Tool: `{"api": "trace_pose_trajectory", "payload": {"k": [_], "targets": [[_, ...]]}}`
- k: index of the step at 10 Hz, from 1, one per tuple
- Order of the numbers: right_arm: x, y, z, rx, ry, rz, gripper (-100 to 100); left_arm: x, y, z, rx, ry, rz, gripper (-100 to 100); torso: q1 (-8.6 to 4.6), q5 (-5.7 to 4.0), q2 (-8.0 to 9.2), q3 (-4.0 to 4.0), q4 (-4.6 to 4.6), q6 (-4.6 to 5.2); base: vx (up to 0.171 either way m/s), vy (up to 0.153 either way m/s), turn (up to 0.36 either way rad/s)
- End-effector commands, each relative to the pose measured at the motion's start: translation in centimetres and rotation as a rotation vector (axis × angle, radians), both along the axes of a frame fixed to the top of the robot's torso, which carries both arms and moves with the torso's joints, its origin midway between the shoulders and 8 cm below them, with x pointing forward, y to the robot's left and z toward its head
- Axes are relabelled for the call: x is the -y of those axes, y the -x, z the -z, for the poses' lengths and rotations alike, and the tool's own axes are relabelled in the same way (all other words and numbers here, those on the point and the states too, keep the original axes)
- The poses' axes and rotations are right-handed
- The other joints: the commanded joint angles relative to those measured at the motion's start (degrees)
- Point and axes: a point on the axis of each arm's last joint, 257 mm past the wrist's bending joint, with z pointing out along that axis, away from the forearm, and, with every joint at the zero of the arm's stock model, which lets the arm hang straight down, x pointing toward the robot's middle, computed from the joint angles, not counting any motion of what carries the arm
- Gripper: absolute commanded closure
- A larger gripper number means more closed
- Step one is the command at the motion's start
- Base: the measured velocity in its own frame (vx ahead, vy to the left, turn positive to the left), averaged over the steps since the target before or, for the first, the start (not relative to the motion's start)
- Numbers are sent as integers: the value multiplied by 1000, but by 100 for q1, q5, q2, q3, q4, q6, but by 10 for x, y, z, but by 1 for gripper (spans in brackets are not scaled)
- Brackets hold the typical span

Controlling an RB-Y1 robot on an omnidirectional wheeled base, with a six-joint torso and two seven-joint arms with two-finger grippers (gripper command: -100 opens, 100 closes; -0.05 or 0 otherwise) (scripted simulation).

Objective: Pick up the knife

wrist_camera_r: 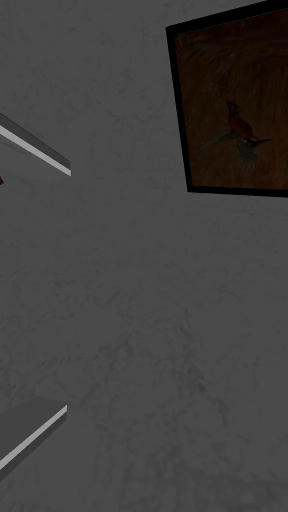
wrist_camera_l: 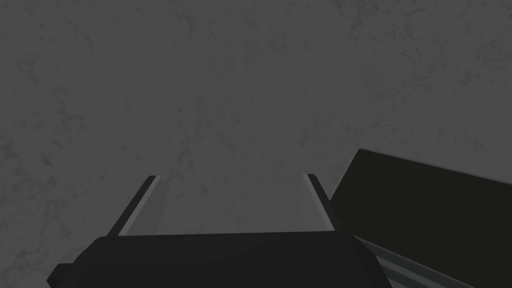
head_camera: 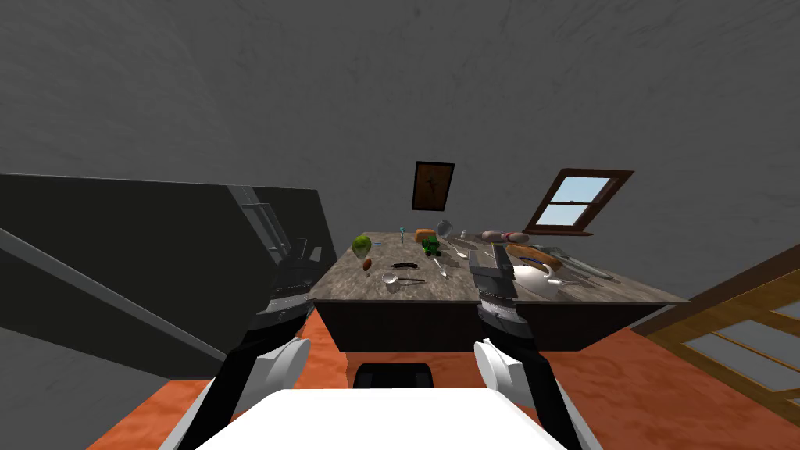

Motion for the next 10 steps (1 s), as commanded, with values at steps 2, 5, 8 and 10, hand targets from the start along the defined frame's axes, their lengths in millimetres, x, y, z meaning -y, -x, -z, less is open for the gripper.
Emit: {"api": "trace_pose_trajectory", "payload": {"k": [2, 5, 8, 10], "targets": [[1, -1, 31, -104, 111, 38, -100, 0, 0, 0, 0, 0, 0, 0, -17, -3, 10, 5, 1, 0, -51, -67, 67], [5, -1, 85, -268, 270, 80, -100, 0, 0, 0, 0, 0, 0, 0, -49, -11, 42, 24, 9, 0, -100, -120, 83], [15, 13, 167, -490, 461, 102, -100, 0, 0, 0, 0, 0, 0, 0, -57, -13, 38, 22, 8, 1, -84, -133, 138], [19, 23, 201, -575, 534, 98, -100, 0, 0, 0, 0, 0, 0, 0, -45, -11, 23, 14, 6, 2, -53, -78, 93]]}}
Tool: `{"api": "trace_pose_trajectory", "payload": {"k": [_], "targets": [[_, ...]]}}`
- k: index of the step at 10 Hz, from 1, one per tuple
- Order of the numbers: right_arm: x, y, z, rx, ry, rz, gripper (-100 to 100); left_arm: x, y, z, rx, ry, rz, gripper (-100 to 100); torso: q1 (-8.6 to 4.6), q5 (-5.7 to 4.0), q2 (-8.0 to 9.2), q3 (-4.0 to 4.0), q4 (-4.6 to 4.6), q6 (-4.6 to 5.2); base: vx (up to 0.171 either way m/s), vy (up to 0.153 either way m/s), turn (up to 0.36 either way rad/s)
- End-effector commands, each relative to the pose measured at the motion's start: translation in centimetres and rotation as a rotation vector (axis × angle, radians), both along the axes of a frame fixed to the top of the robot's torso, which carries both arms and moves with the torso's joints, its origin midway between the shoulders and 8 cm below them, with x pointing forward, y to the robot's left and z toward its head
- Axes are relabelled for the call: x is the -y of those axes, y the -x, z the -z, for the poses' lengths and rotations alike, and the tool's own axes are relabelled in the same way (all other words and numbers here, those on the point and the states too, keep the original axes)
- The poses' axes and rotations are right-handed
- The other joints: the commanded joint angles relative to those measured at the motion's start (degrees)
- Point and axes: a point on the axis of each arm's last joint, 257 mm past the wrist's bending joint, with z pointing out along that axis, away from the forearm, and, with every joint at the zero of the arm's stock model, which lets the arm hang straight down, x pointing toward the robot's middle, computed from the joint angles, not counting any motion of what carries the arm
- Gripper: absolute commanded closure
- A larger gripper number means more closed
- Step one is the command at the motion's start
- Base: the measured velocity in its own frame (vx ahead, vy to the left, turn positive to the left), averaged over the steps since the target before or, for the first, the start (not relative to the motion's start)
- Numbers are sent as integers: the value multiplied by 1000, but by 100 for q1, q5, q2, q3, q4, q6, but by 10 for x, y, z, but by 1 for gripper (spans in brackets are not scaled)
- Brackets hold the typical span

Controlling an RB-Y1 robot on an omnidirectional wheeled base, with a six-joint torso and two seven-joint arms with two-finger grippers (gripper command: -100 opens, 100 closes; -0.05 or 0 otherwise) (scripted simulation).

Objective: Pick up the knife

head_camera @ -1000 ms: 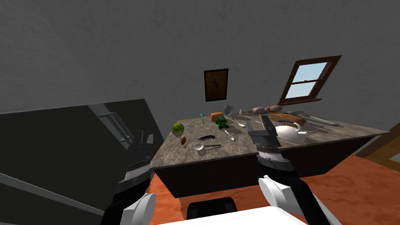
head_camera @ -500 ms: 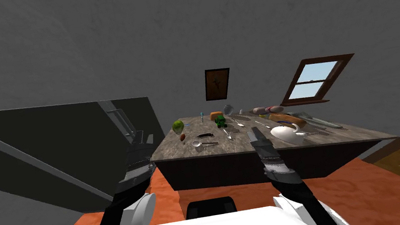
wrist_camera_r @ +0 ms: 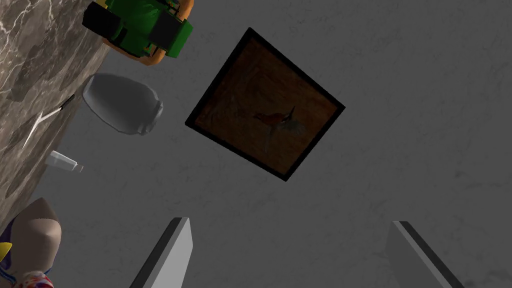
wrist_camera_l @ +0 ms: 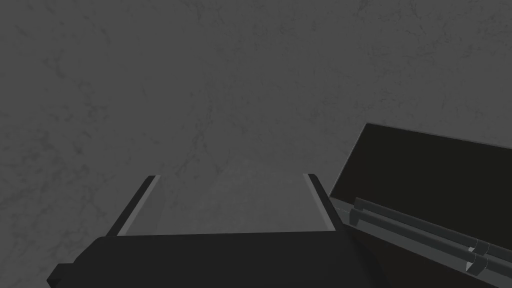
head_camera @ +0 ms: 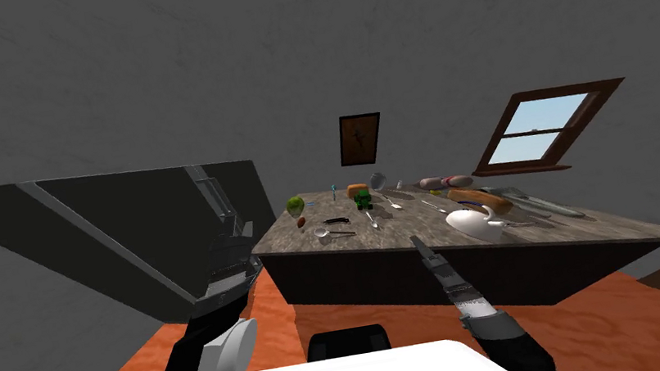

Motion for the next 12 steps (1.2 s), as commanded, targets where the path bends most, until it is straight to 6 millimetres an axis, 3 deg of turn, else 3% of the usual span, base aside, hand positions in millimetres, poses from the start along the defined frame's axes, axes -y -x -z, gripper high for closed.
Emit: {"api": "trace_pose_trajectory", "payload": {"k": [1, 3, 4, 6, 9, 10, 12], "targets": [[1, 6, 19, -43, 33, 0, -100, 0, 0, 0, 0, 0, 0, 0, 0, 0, 0, 0, 0, 0, -49, -43, 57], [6, 28, 72, -188, 158, -27, -100, 0, 0, 0, 0, 0, 0, 0, 16, 3, 0, 0, 0, 0, -83, -25, 192], [8, 30, 80, -205, 164, -25, -100, 0, 0, 0, 0, 0, 0, 0, 17, 4, 11, 6, 2, -2, -84, -16, 84], [13, 61, 131, -344, 284, -75, -100, 0, 0, 0, 0, 0, 0, 0, 34, 7, 6, 4, 2, -1, -97, 56, 208], [23, 86, 170, -447, 358, -109, -100, 0, 0, 0, 0, 0, 0, 0, 56, 13, 0, 0, 1, -1, -58, 68, 138], [25, 103, 188, -502, 425, -156, -100, 0, 0, 0, 0, 0, 0, 0, 50, 11, -7, -3, 0, 3, -46, 80, 206], [31, 110, 199, -531, 424, -148, -100, 0, 0, 0, 0, 0, 0, 0, 58, 14, -8, -4, -1, 3, -30, 68, 41]]}}
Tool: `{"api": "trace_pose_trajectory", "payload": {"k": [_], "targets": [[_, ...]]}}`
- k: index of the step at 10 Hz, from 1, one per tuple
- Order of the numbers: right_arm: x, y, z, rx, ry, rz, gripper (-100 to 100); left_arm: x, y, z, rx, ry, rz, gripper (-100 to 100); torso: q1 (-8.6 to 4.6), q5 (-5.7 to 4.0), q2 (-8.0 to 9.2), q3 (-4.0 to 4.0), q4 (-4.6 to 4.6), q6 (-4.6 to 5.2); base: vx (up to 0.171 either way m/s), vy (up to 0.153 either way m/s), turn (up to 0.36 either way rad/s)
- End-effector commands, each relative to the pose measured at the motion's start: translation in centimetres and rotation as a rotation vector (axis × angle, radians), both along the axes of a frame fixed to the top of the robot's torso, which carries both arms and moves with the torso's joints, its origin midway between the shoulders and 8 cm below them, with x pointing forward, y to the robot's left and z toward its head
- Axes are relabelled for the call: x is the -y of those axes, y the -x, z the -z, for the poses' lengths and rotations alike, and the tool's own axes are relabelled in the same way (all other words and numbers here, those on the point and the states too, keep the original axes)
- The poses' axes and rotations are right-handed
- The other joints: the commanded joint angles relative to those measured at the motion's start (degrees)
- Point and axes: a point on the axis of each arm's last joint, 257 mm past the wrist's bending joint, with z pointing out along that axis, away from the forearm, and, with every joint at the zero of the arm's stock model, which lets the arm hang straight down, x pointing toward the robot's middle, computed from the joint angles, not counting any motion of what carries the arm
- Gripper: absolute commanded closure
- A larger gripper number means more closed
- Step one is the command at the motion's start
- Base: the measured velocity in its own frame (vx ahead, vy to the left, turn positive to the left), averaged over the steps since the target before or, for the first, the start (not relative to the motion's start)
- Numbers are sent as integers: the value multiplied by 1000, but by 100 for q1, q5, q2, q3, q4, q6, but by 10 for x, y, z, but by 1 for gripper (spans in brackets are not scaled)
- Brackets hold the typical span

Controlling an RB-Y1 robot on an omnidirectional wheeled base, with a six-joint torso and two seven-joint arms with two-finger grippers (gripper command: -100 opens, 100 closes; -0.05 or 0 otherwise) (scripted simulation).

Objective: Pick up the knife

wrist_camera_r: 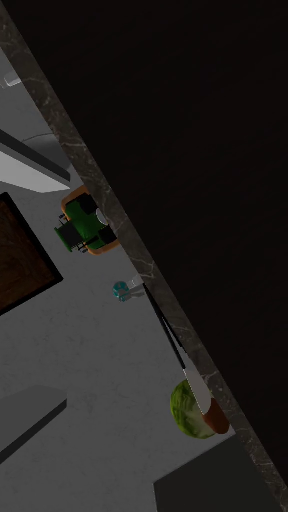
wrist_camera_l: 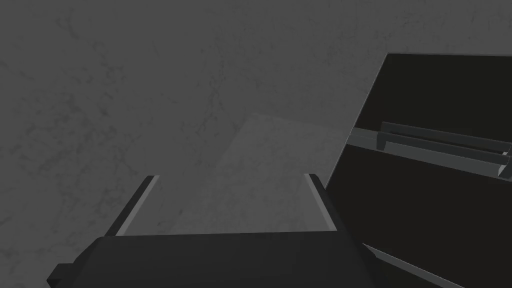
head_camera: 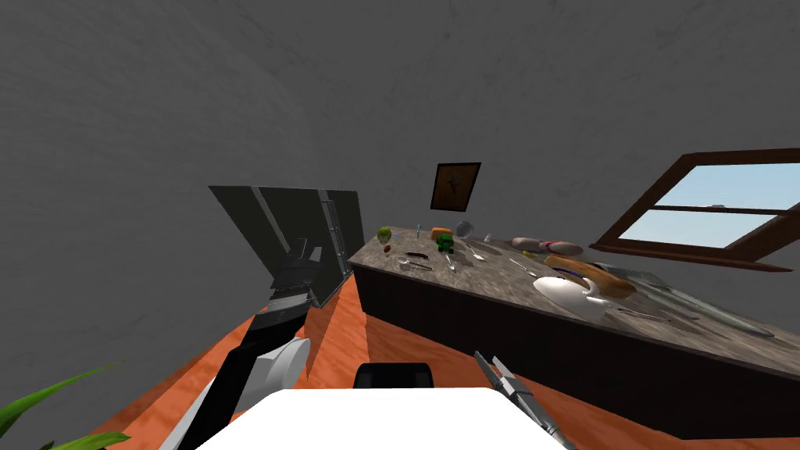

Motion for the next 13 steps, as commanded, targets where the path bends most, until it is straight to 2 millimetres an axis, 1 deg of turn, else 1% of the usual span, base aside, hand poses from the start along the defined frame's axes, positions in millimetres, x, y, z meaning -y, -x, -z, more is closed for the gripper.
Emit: {"api": "trace_pose_trajectory", "payload": {"k": [1, 2, 3, 4, 5, 6, 7, 8, 9, 10, 11, 12, 13], "targets": [[6, 20, 22, -72, 61, -54, -100, 0, 0, 0, 0, 0, 0, 0, 0, 0, 0, 0, 0, 0, -32, 82, 221], [11, 26, 30, -92, 64, -44, -100, 0, 0, 0, 0, 0, 0, 0, 7, 1, 1, 0, 0, -5, -35, 87, 141], [15, 45, 45, -150, 115, -98, -100, 0, 0, 0, 0, 0, 0, 0, 9, 1, 1, 0, 0, -2, -41, 135, 175], [23, 53, 53, -176, 124, -93, -100, 0, 0, 0, 0, 0, 0, 0, 25, 5, 4, 2, 0, -3, -38, 129, 134], [28, 72, 66, -231, 174, -151, -100, 0, 0, 0, 0, 0, 0, 0, 25, 6, 4, 2, 1, -2, -24, 155, 271], [36, 81, 72, -257, 183, -146, -100, 0, 0, 0, 0, 0, 0, 0, 34, 7, 0, 0, 0, -5, -9, 126, 145], [45, 105, 87, -322, 228, -195, -100, 0, 0, 0, 0, 0, 0, 0, 25, 6, -3, -2, -1, 0, 8, 166, 253], [55, 114, 92, -350, 243, -195, -100, 0, 0, 0, 0, 0, 0, 0, 36, 8, -10, -6, -2, -5, -3, 128, 134], [66, 139, 104, -414, 284, -242, -100, 0, 0, 0, 0, 0, 0, 0, 26, 7, -6, -4, -2, 0, -22, 154, 231], [75, 145, 105, -435, 300, -249, -100, 0, 0, 0, 0, 0, 0, 0, 34, 7, -1, -1, 0, -4, -3, 140, 127], [86, 164, 111, -486, 344, -309, -100, 0, 0, 0, 0, 0, 0, 0, 28, 8, -4, -3, -1, 0, 24, 151, 287], [97, 175, 115, -517, 357, -303, -100, 0, 0, 0, 0, 0, 0, 0, 31, 7, -13, -7, -2, -6, 25, 139, 161], [98, 175, 115, -517, 357, -303, -100, 0, 0, 0, 0, 0, 0, 0, 29, 8, -13, -8, -3, 1, 6, 73, -34]]}}
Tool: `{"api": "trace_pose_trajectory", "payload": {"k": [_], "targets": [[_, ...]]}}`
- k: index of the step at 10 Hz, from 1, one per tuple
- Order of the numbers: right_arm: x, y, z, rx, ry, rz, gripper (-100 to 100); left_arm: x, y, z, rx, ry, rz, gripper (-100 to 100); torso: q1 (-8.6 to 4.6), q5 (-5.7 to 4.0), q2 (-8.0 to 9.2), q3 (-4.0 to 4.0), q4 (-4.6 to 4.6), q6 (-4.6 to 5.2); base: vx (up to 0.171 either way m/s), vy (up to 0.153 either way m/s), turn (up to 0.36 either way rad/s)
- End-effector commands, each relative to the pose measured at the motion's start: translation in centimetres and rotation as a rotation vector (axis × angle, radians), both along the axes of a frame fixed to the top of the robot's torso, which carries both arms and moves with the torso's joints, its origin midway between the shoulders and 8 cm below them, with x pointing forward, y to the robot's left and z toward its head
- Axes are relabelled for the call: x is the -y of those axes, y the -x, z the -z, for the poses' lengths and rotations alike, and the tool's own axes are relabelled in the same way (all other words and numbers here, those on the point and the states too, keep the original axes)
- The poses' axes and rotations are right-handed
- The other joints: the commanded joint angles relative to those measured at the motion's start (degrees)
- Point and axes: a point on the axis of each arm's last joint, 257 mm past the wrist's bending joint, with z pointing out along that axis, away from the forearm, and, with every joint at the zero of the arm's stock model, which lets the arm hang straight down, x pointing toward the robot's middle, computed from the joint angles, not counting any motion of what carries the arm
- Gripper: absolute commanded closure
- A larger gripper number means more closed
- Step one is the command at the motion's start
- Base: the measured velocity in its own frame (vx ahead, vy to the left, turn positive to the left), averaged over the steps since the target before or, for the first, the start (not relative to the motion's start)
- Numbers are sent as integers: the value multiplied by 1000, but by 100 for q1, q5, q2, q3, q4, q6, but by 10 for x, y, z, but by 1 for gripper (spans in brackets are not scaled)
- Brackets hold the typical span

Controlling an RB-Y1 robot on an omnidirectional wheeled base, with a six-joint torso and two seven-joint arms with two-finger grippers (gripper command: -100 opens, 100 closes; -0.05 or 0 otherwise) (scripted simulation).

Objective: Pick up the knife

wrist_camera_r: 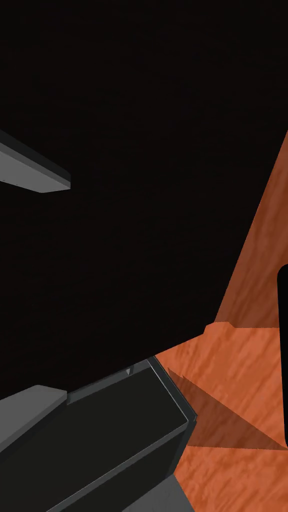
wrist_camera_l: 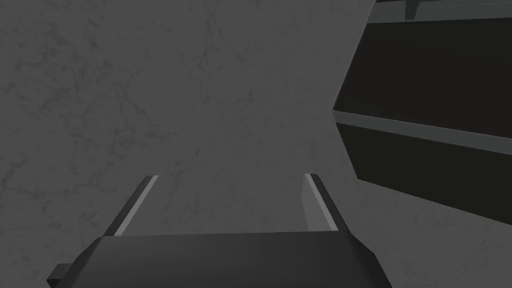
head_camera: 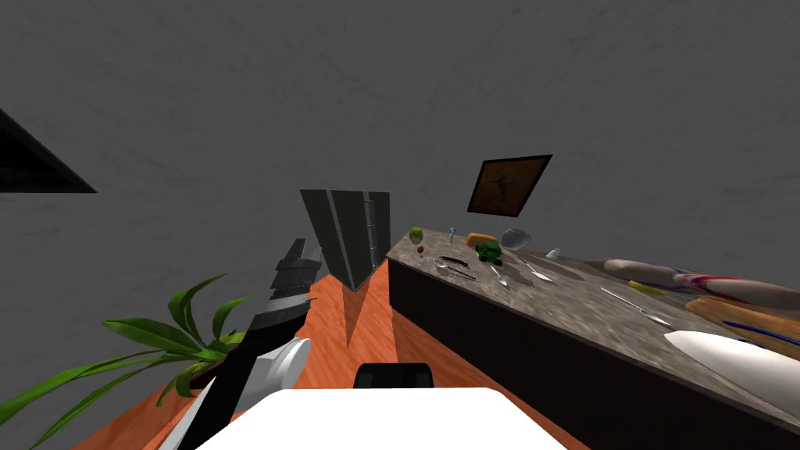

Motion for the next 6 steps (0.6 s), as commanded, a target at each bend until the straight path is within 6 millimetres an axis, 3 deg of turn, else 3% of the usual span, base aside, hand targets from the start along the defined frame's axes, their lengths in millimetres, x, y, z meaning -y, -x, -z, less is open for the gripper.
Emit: {"api": "trace_pose_trajectory", "payload": {"k": [1, 6], "targets": [[15, 20, 5, -60, 41, -73, -100, 0, 0, 0, 0, 0, 0, 0, 0, 0, 0, 0, 0, 0, -8, 123, 244], [74, 82, 9, -238, 149, -158, -100, 0, 0, 0, 0, 0, 0, 0, 13, 2, -13, -7, -2, -8, 37, 122, 190]]}}
